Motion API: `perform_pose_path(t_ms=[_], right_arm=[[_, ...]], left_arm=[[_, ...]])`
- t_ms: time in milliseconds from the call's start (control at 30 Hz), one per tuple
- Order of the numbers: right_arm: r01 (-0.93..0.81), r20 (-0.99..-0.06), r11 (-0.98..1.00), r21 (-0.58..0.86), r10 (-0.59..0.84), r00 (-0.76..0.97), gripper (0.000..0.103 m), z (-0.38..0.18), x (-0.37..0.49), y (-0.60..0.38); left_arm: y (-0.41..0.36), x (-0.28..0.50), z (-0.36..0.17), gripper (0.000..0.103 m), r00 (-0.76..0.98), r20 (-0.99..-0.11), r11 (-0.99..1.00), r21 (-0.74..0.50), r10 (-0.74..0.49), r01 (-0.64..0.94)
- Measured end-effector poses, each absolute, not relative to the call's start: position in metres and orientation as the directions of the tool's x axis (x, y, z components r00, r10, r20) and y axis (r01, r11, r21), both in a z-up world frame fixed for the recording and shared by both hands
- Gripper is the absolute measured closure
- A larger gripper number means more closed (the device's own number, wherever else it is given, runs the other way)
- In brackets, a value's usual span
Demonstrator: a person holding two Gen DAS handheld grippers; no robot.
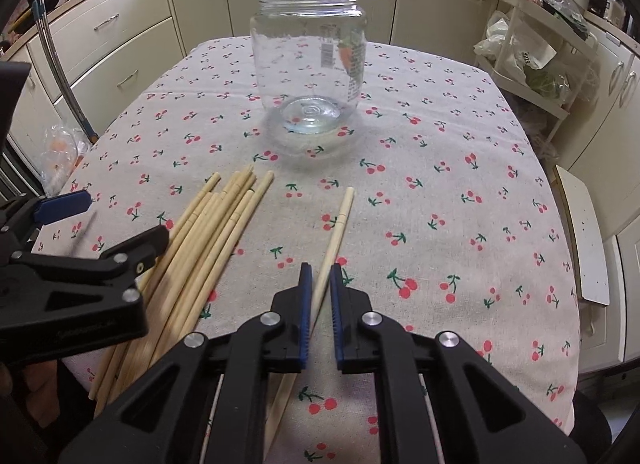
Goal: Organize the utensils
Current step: 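Close the right gripper on one wooden chopstick while the left gripper grasps another, then lift the held chopsticks with both grippers and carry them over the glass jar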
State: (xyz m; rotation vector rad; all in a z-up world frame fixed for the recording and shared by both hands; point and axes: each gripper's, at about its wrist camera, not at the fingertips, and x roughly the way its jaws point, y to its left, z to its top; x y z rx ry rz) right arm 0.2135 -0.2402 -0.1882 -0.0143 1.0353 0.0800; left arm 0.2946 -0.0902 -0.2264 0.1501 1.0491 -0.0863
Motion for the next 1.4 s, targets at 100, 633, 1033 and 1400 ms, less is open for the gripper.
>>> perform_pose_path(t_ms=[100,633,1033,1400], right_arm=[[-0.076,-0.858,0.996,0.044,0.077,0.509,0.093,-0.189,0.215,-0.241],[-0.051,-0.864,0.984,0.170,0.174,0.472,0.094,-0.191,0.227,-0.257],[-0.075,-0.865,0.987,0.140,0.159,0.475,0.097,-0.191,0.228,-0.252],[-0.095,-0.865,0.990,0.107,0.140,0.481,0.097,-0.192,0.228,-0.247]], left_arm=[[-0.093,0.298,-0.226,0.008,0.502,-0.865,0.984,0.101,0.013,0.148],[-0.102,0.310,-0.228,0.042,0.495,-0.868,0.979,0.074,-0.031,0.189],[-0.099,0.315,-0.225,0.098,0.431,-0.882,0.961,-0.076,-0.189,0.265],[-0.100,0.328,-0.225,0.098,0.413,-0.890,0.957,-0.078,-0.194,0.281]])
